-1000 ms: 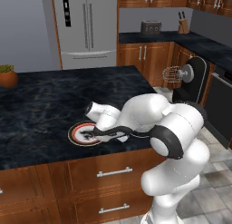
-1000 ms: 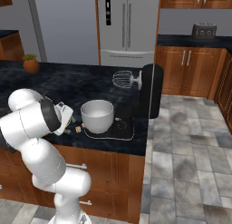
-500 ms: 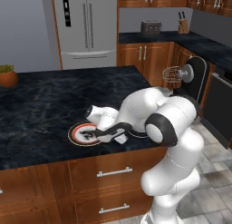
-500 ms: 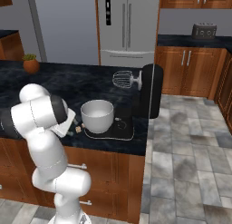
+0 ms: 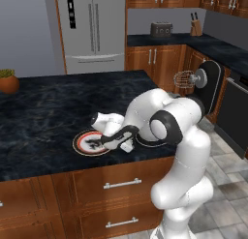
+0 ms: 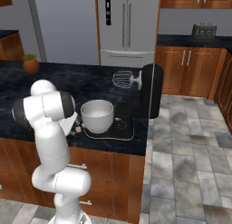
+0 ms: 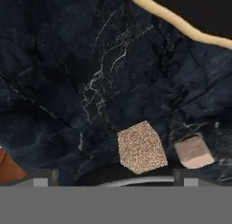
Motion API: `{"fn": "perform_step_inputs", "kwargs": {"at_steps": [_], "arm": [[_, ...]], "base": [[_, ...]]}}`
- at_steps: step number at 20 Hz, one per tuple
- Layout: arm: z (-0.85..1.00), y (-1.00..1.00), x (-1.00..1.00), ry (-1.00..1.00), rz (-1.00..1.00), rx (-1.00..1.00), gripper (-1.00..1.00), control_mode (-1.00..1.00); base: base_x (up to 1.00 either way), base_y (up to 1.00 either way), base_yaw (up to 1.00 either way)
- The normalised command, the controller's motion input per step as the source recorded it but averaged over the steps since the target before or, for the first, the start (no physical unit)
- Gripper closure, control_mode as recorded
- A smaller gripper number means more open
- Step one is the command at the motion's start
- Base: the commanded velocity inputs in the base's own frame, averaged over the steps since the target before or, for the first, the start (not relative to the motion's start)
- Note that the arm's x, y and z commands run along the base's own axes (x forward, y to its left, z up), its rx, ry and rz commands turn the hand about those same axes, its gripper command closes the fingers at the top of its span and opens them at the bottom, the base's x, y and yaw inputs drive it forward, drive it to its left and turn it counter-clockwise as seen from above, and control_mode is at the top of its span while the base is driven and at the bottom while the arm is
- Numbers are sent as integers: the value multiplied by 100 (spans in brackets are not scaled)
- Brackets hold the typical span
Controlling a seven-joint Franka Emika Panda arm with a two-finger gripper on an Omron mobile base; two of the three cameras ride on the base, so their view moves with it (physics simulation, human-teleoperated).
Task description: Add butter and sugar cubes to the stand mixer bowl and then turn on the stand mixer to begin making frosting.
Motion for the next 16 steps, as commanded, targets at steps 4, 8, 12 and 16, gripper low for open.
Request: {"fn": "perform_step_inputs", "kwargs": {"at_steps": [4,8,12,16], "arm": [[-23,14,32,3,0,0,-100,-100],[-26,2,24,0,1,0,-100,-100],[-26,-1,11,0,1,0,-100,-100],[-15,-15,0,0,0,0,-100,-100]], "base": [[0,0,0],[0,0,0],[0,0,0],[0,0,0]]}}
